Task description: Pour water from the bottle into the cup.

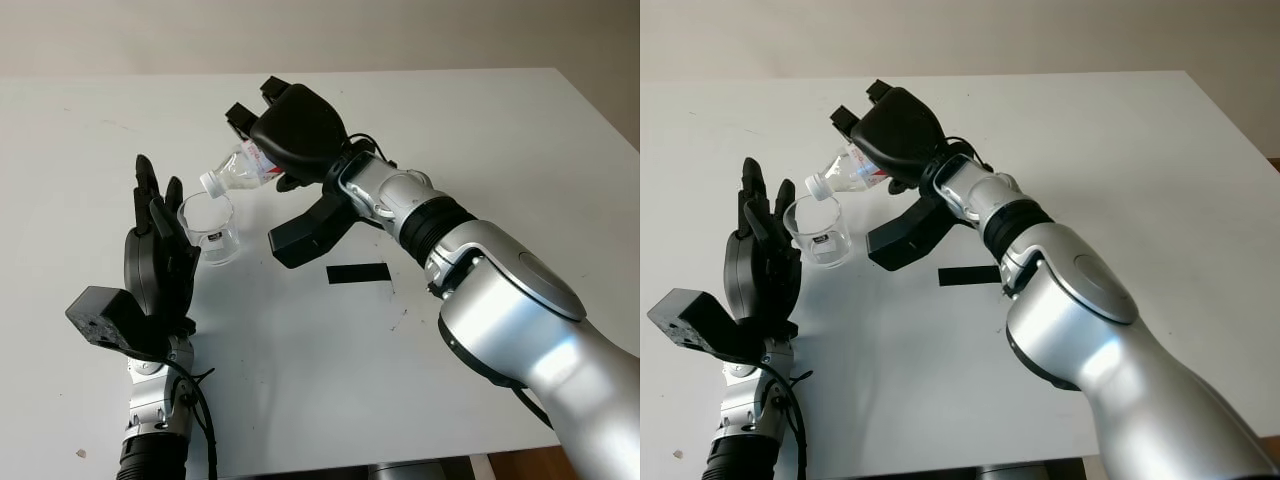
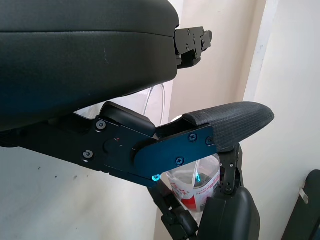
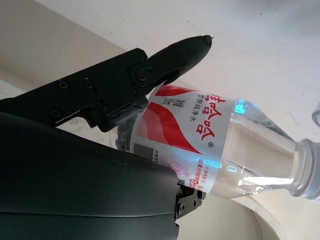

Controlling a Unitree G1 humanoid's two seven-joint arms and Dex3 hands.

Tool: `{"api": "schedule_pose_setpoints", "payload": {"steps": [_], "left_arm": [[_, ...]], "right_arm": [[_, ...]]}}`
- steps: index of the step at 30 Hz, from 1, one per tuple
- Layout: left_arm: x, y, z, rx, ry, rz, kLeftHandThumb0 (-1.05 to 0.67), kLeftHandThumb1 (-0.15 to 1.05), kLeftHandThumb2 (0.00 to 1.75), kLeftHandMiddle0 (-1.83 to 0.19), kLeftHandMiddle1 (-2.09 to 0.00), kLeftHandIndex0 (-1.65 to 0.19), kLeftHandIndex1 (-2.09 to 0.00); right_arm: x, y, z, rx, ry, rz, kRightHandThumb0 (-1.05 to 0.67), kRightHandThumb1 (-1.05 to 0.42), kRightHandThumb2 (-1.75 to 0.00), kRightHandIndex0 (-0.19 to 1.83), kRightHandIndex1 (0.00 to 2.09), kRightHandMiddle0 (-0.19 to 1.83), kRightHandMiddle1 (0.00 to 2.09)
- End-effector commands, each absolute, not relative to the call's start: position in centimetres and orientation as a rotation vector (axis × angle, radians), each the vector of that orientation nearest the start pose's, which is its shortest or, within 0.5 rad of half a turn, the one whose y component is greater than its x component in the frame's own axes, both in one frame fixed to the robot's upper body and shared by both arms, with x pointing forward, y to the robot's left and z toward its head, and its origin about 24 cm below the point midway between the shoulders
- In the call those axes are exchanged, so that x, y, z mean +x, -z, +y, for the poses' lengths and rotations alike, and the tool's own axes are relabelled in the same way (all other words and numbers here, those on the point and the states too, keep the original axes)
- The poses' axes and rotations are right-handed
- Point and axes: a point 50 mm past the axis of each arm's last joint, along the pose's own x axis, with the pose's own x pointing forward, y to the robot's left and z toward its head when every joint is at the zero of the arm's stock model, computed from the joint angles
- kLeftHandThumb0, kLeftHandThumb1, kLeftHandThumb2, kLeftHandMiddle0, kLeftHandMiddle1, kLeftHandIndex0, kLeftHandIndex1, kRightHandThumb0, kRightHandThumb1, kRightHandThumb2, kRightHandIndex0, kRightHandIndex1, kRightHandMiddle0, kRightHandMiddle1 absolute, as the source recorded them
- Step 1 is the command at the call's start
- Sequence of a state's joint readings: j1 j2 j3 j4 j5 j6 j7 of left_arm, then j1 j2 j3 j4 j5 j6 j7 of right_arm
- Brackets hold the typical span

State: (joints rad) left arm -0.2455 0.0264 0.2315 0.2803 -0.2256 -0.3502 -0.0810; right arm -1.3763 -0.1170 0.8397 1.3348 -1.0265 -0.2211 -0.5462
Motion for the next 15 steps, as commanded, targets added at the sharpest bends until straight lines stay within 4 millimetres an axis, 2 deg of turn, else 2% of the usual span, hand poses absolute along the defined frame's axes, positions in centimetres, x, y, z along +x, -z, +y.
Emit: {"api": "schedule_pose_setpoints", "payload": {"steps": [1, 3, 5, 8, 10, 13, 15], "left_arm": [[28.7, -6.3, 19.5, -0.215, -0.137, -0.294, -0.89, 1.05, 0.76, 0.19, -0.38, 0.1, 0.0], [28.7, -6.3, 19.7, -0.215, -0.136, -0.293, -0.88, 1.05, 0.76, 0.19, -0.37, 0.11, 0.0], [28.6, -6.3, 19.8, -0.211, -0.132, -0.291, -0.88, 1.05, 0.76, 0.19, -0.36, 0.12, 0.0], [28.6, -6.3, 20.0, -0.202, -0.129, -0.288, -0.89, 1.05, 0.77, 0.19, -0.33, 0.14, 0.0], [28.5, -6.3, 20.1, -0.204, -0.129, -0.285, -0.89, 1.05, 0.77, 0.19, -0.31, 0.15, 0.0], [28.5, -6.3, 20.2, -0.21, -0.129, -0.283, -0.89, 1.05, 0.75, 0.19, -0.32, 0.14, 0.0], [28.5, -6.4, 20.3, -0.21, -0.124, -0.283, -0.89, 1.05, 0.75, 0.19, -0.33, 0.14, 0.0]], "right_arm": [[40.4, -21.4, -2.0, -1.744, -0.168, -0.931, -0.33, -1.03, -0.08, 0.8, 2.09, 0.27, 1.98], [40.6, -21.4, -2.7, -1.599, -0.177, -0.861, -0.28, -1.03, -0.07, 0.8, 2.09, 0.22, 1.97], [40.8, -21.6, -3.3, -1.491, -0.182, -0.79, -0.24, -1.03, -0.06, 0.81, 2.09, 0.17, 2.05], [41.1, -21.8, -4.2, -1.358, -0.185, -0.702, -0.18, -1.04, -0.16, 0.8, 2.09, 0.16, 2.09], [41.3, -22.0, -4.9, -1.229, -0.195, -0.643, -0.14, -1.05, -0.17, 0.8, 2.09, 0.22, 2.09], [41.5, -22.1, -6.0, -1.005, -0.218, -0.553, -0.15, -1.05, -0.16, 0.9, 2.09, 0.49, 2.09], [41.6, -21.9, -6.8, -0.846, -0.236, -0.5, -0.14, -1.05, -0.16, 0.96, 2.09, 0.61, 2.09]]}}
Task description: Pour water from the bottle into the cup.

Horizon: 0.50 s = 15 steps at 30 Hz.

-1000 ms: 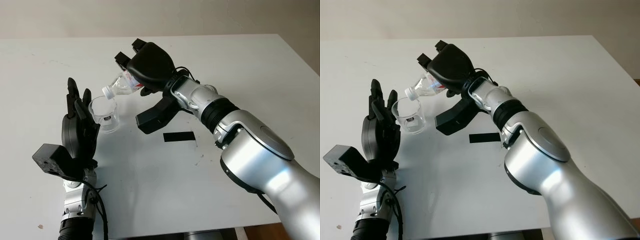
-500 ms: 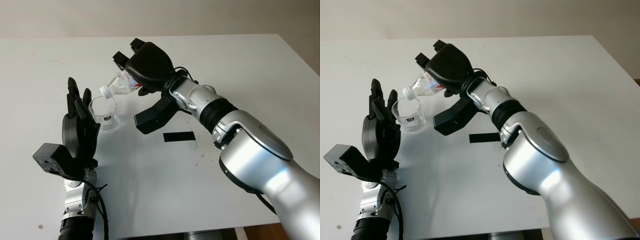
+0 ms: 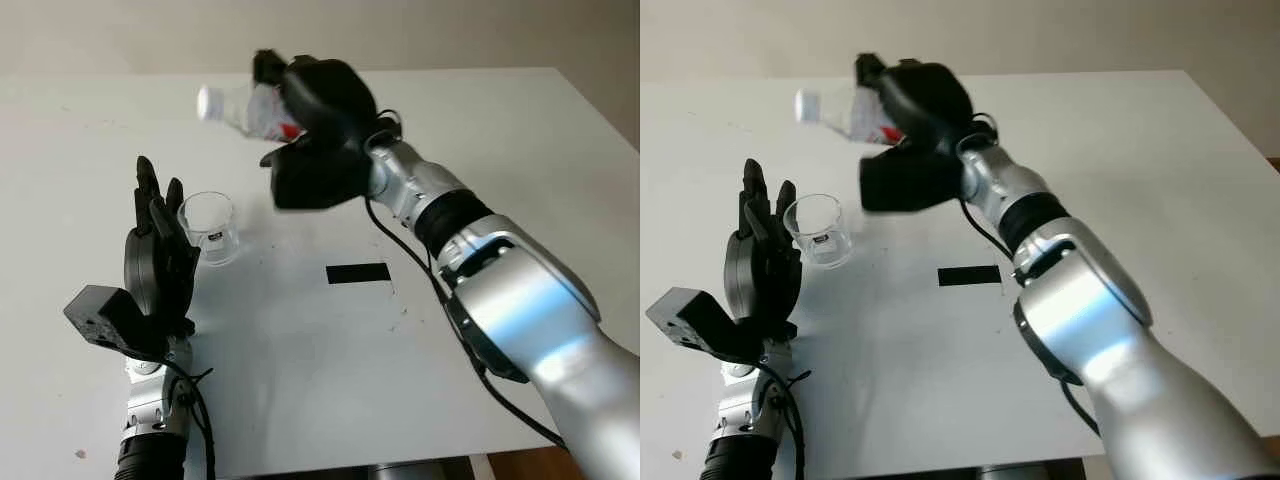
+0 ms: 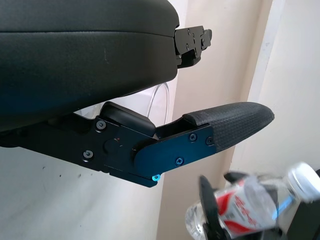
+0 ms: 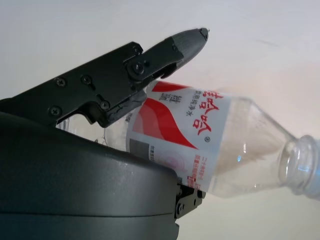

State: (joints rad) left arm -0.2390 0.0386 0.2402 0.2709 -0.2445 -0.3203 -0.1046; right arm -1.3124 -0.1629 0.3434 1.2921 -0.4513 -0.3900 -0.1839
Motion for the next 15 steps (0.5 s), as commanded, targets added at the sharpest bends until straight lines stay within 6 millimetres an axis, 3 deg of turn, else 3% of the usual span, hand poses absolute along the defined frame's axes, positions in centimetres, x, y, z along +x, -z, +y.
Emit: {"api": "schedule_pose_setpoints", "payload": {"steps": [1, 8, 10, 12, 15], "left_arm": [[28.4, -6.4, 20.3, -0.205, -0.119, -0.283, -0.89, 1.05, 0.75, 0.19, -0.33, 0.14, 0.0], [28.2, -6.4, 20.6, -0.188, -0.115, -0.293, -0.85, 1.05, 0.8, 0.19, -0.36, 0.12, 0.0], [28.1, -6.3, 20.7, -0.184, -0.113, -0.29, -0.84, 1.05, 0.8, 0.19, -0.35, 0.12, 0.0], [28.0, -6.3, 20.7, -0.18, -0.11, -0.287, -0.84, 1.05, 0.8, 0.19, -0.36, 0.11, 0.0], [27.8, -6.3, 20.7, -0.174, -0.107, -0.284, -0.85, 1.05, 0.79, 0.19, -0.37, 0.1, 0.0]], "right_arm": [[41.6, -21.7, -7.2, -0.765, -0.246, -0.473, -0.15, -1.05, -0.18, 0.96, 2.09, 0.68, 2.09], [41.3, -19.6, -10.1, -0.472, -0.289, -0.372, -0.19, -1.05, -0.2, 0.91, 2.09, 0.77, 2.09], [41.3, -18.5, -11.1, -0.304, -0.331, -0.283, -0.19, -1.05, -0.22, 0.91, 2.09, 0.77, 2.09], [41.2, -17.6, -11.8, -0.149, -0.389, -0.198, -0.2, -1.05, -0.23, 0.93, 2.09, 0.73, 2.09], [40.3, -16.0, -12.7, 0.013, -0.478, -0.111, -0.24, -1.05, -0.23, 0.94, 2.09, 0.44, 2.09]]}}
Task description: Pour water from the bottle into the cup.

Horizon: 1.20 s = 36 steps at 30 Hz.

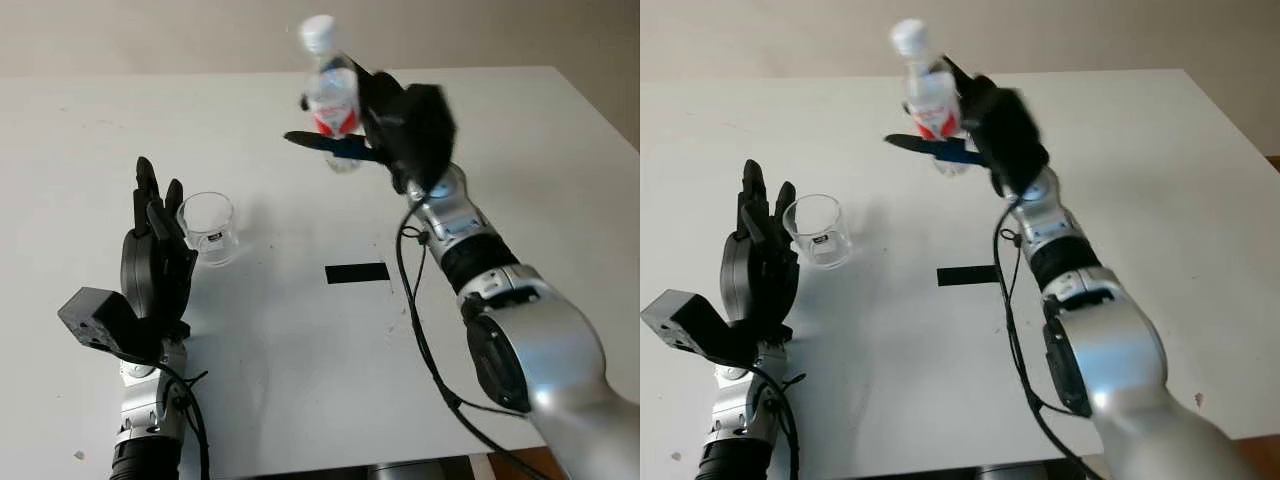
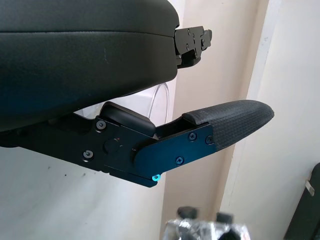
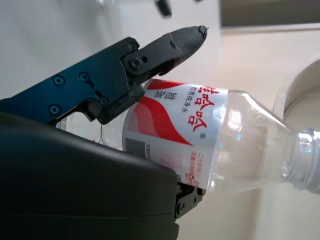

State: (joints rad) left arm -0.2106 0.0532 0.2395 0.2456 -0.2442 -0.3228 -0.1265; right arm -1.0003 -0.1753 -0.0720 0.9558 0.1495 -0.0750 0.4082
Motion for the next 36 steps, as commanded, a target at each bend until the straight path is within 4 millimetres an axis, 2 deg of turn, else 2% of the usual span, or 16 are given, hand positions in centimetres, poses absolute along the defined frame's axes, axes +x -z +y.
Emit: {"api": "schedule_pose_setpoints", "payload": {"steps": [1, 4, 8, 14, 25, 36], "left_arm": [[27.8, -6.3, 20.7, -0.173, -0.106, -0.284, -0.85, 1.05, 0.79, 0.19, -0.38, 0.09, 0.0], [27.6, -6.3, 20.7, -0.176, -0.103, -0.284, -0.84, 1.05, 0.8, 0.19, -0.39, 0.09, 0.0], [27.6, -6.2, 20.7, -0.182, -0.103, -0.26, -0.87, 1.05, 0.76, 0.19, -0.43, 0.08, 0.0], [27.5, -6.1, 20.6, -0.198, -0.081, -0.265, -0.89, 1.05, 0.73, 0.19, -0.4, 0.1, 0.0], [27.4, -6.3, 20.6, -0.2, -0.082, -0.263, -0.89, 1.05, 0.73, 0.19, -0.41, 0.1, 0.0], [27.6, -6.3, 20.8, -0.199, -0.084, -0.264, -0.88, 1.05, 0.73, 0.19, -0.44, 0.09, 0.0]], "right_arm": [[39.8, -15.5, -13.1, 0.046, -0.497, -0.098, -0.25, -1.05, -0.22, 0.94, 2.09, 0.38, 2.09], [38.3, -14.3, -13.8, 0.098, -0.537, -0.077, -0.27, -1.05, -0.22, 0.88, 2.09, 0.21, 2.09], [36.6, -13.1, -14.2, 0.149, -0.578, -0.032, -0.28, -1.05, -0.24, 0.87, 2.09, 0.14, 2.09], [34.8, -11.8, -14.3, 0.103, -0.591, 0.019, -0.28, -1.05, -0.27, 0.85, 2.09, 0.02, 2.09], [34.1, -10.6, -14.3, 0.014, -0.538, 0.079, -0.27, -1.05, -0.27, 0.85, 2.09, 0.03, 2.09], [34.9, -8.8, -13.6, 0.014, -0.505, 0.103, -0.25, -1.05, -0.29, 0.79, 2.09, 0.0, 2.09]]}}
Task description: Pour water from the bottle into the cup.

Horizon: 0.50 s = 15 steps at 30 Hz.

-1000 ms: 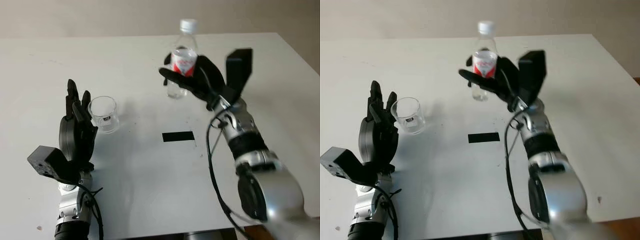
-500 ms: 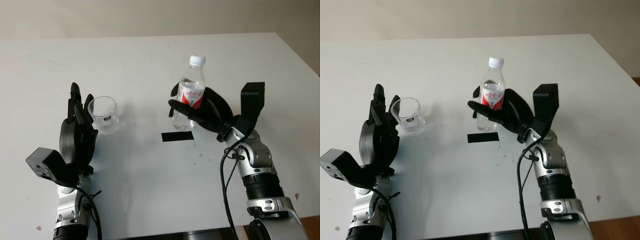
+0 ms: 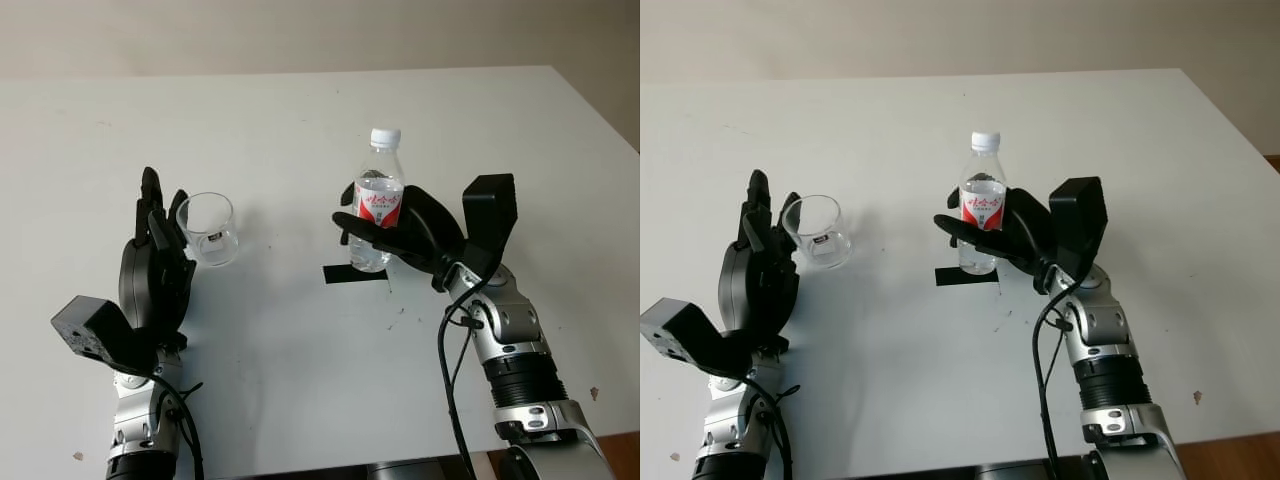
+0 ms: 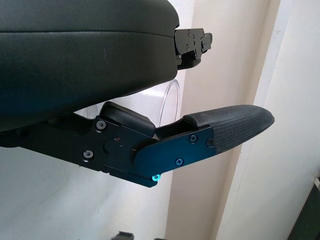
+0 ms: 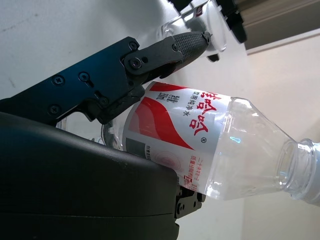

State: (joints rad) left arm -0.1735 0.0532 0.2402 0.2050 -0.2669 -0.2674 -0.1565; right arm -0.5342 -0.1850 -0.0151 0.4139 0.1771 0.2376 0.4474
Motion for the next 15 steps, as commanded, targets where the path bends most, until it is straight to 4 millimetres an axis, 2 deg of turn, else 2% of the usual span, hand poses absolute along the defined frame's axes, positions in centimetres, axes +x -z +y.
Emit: {"api": "schedule_pose_setpoints", "payload": {"steps": [1, 7, 15], "left_arm": [[27.7, -6.3, 20.8, -0.197, -0.084, -0.264, -0.88, 1.05, 0.73, 0.19, -0.44, 0.09, 0.0], [27.8, -6.5, 21.1, -0.196, -0.085, -0.266, -0.89, 1.05, 0.72, 0.19, -0.45, 0.08, 0.0], [27.8, -6.4, 21.2, -0.184, -0.085, -0.261, -0.89, 1.05, 0.72, 0.19, -0.42, 0.08, 0.0]], "right_arm": [[35.0, -8.6, -13.6, 0.017, -0.502, 0.11, -0.25, -1.05, -0.29, 0.81, 2.09, 0.01, 2.09], [35.3, -7.3, -13.3, 0.036, -0.48, 0.13, -0.25, -1.05, -0.28, 0.94, 2.09, 0.12, 2.09], [35.1, -5.6, -12.3, -0.016, -0.478, 0.097, -0.29, -1.05, -0.26, 0.9, 2.09, 0.1, 2.09]]}}
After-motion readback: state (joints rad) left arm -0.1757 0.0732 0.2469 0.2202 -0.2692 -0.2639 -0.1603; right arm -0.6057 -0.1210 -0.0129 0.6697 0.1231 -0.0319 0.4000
